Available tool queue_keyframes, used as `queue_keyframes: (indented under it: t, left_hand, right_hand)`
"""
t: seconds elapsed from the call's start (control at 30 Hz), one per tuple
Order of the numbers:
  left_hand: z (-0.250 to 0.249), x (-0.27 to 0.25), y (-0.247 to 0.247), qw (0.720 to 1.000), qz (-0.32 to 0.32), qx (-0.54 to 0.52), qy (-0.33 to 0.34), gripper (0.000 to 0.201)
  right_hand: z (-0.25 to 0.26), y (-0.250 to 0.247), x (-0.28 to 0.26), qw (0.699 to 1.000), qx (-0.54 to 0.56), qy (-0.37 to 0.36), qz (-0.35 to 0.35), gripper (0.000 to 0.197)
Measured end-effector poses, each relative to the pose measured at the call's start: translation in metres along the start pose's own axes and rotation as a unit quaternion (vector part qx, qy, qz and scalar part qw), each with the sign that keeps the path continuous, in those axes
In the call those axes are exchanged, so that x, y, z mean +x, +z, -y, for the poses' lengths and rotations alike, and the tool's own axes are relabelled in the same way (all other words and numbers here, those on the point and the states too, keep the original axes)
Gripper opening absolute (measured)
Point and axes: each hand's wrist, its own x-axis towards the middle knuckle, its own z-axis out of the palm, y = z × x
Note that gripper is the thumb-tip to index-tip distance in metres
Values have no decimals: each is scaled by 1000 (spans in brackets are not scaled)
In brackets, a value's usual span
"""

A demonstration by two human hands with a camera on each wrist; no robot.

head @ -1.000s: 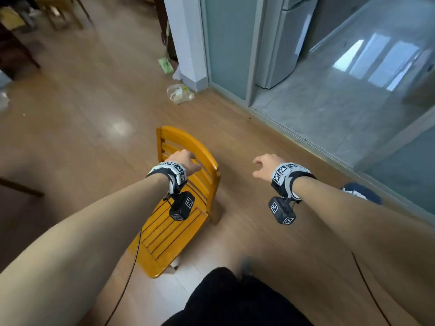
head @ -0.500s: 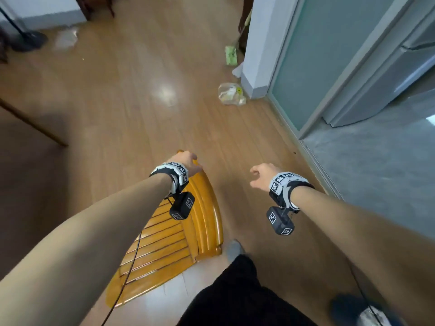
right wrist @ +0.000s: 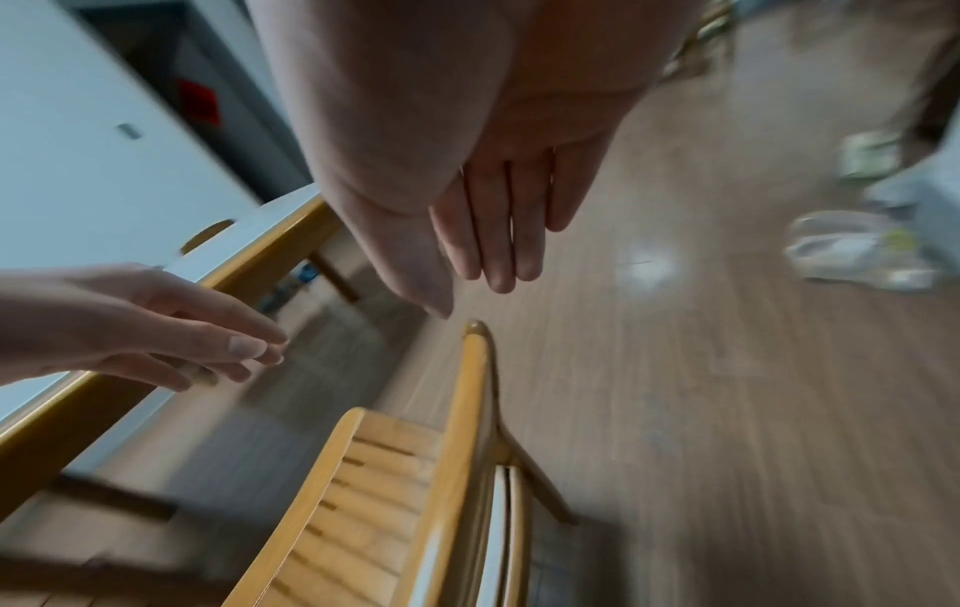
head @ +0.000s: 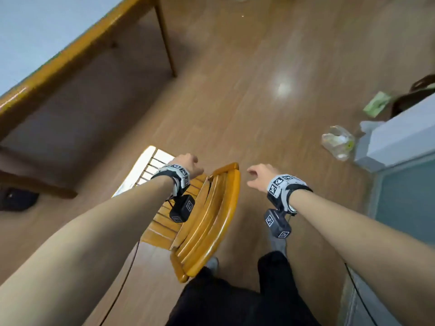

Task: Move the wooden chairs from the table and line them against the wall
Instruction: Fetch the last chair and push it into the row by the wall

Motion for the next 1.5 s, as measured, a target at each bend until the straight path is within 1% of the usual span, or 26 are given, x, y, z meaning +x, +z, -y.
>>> queue_keyframes:
  t: [0.1, 0.2, 0.3, 0.33, 0.4, 0.47, 0.53, 0.57, 0.63, 0.7, 0.73, 0.8, 0.87, 0.9, 0.93, 1.0, 1.1, 1.13, 1.2, 1.27, 1.33, 1.43, 1.5]
  left_hand:
    - [29, -12, 18, 994, -19, -53, -97, 57]
    - [37, -41, 52, 971, -38, -130, -198, 59]
    - [27, -86, 99, 925, -40, -232, -299, 59]
    - [22, -101, 115, 908, -41, -256, -328, 59]
    - [9, -127, 147, 877, -43, -298, -374, 58]
    - [-7, -152, 175, 848, -43, -336, -407, 56]
    - [-22, -167, 196, 818, -54, -370, -438, 56]
    - [-28, -172, 204, 802, -73, -389, -447, 56]
    - [-33, -174, 218, 785, -103, -409, -454, 59]
    - [-33, -173, 229, 787, -111, -405, -452, 62]
    - [-31, -172, 234, 795, -109, -391, -451, 63]
    - [-29, -167, 243, 823, -108, -339, -443, 59]
    - [-31, -160, 250, 856, -114, -286, -415, 45]
    - [-30, -157, 253, 867, -115, -271, -402, 37]
    - [-29, -155, 253, 873, -110, -268, -392, 30]
    - [-23, -153, 249, 877, -99, -274, -382, 26]
    - [-10, -158, 227, 874, -81, -290, -381, 27]
    - [-2, -159, 216, 874, -70, -293, -382, 30]
    - [14, -161, 193, 870, -63, -306, -382, 33]
    - [33, -162, 167, 873, -67, -309, -371, 25]
    - [51, -165, 137, 873, -79, -316, -364, 22]
    - [83, -165, 94, 871, -105, -323, -356, 27]
    - [100, -161, 68, 871, -105, -325, -353, 23]
  right_hand:
    - [15, -8, 38, 993, -64, -96, 36, 43]
    - [24, -11, 67, 975, -111, -177, 72, 39]
    - [26, -3, 76, 954, -140, -236, 118, 52]
    - [25, 1, 76, 945, -159, -254, 133, 55]
    - [23, 9, 73, 918, -203, -303, 158, 56]
    - [22, 19, 68, 887, -240, -353, 179, 54]
    - [22, 27, 66, 858, -275, -392, 188, 57]
    - [22, 31, 65, 847, -292, -403, 188, 59]
    - [23, 41, 67, 828, -323, -417, 192, 60]
    - [24, 51, 73, 811, -347, -427, 198, 58]
    - [25, 56, 76, 805, -357, -431, 197, 58]
    - [26, 66, 81, 791, -378, -445, 184, 56]
    - [24, 73, 84, 776, -396, -459, 172, 45]
    - [24, 76, 85, 771, -404, -462, 171, 37]
    - [24, 77, 87, 764, -412, -467, 170, 28]
    - [30, 75, 89, 751, -429, -474, 163, 16]
    - [52, 63, 86, 737, -448, -477, 170, 16]
    - [63, 58, 85, 736, -450, -477, 168, 17]
    - [86, 43, 83, 743, -449, -465, 173, 19]
    - [116, 27, 83, 746, -450, -460, 172, 18]
    - [147, 11, 86, 751, -443, -459, 171, 13]
    - [194, -13, 94, 775, -393, -469, 156, 9]
    - [220, -25, 102, 787, -367, -474, 147, 7]
